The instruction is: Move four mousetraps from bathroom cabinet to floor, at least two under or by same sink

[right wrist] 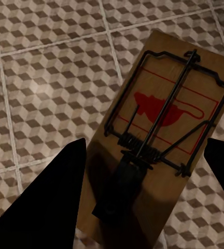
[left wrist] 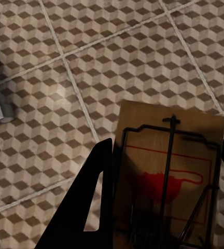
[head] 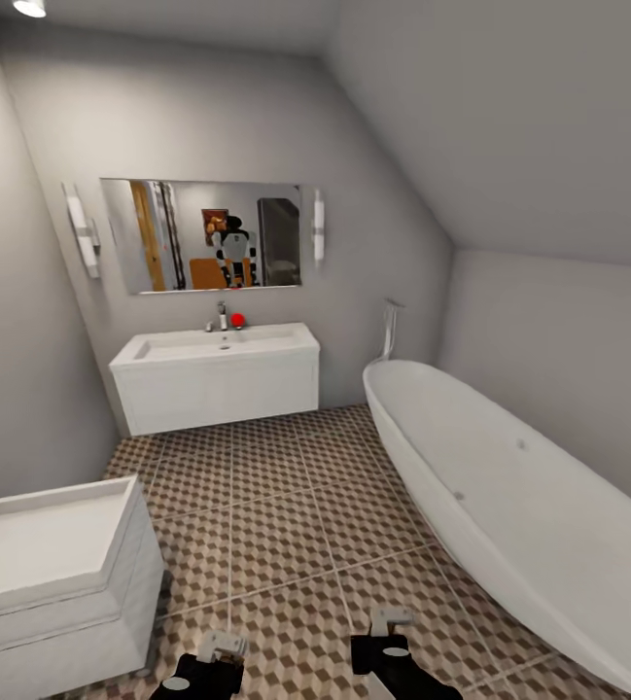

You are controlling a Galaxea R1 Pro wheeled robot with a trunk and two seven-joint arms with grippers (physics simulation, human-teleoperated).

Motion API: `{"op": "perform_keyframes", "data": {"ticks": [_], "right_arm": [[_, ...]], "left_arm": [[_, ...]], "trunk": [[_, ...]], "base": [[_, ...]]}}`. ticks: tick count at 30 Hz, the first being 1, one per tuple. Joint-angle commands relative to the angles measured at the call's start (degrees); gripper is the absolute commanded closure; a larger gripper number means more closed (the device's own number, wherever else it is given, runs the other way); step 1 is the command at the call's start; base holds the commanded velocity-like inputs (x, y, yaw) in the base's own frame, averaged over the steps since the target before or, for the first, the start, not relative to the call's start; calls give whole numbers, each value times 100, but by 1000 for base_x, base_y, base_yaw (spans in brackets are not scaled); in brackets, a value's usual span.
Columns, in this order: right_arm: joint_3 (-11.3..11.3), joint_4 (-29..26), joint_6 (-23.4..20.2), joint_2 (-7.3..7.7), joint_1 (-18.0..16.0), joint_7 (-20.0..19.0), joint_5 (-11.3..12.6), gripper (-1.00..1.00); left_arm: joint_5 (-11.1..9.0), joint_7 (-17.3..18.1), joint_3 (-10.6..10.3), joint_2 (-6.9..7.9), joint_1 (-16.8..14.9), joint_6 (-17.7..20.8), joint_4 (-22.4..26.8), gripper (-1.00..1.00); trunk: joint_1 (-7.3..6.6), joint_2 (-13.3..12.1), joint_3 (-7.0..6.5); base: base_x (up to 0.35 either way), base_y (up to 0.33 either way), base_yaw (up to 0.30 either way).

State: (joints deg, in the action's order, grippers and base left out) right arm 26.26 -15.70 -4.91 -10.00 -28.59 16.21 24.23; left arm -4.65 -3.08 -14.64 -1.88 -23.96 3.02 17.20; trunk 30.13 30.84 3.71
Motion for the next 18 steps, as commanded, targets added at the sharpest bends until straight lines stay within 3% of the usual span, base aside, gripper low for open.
{"op": "perform_keyframes", "data": {"ticks": [1, 12, 18], "right_arm": [[29, -7, -36, 0, -5, 40, 3, 100], [29, -4, -36, 0, -5, 40, 2, 100], [29, -5, -36, 0, -4, 40, 0, 100]], "left_arm": [[-41, -35, -48, 4, -4, 32, 11, 100], [-45, -35, -48, 4, -4, 32, 11, 100], [-42, -35, -48, 4, -4, 32, 11, 100]], "trunk": [[5, 10, 12], [5, 10, 13], [5, 10, 13]], "base": [[199, -55, 100], [241, -17, 212], [259, -2, 86]]}}
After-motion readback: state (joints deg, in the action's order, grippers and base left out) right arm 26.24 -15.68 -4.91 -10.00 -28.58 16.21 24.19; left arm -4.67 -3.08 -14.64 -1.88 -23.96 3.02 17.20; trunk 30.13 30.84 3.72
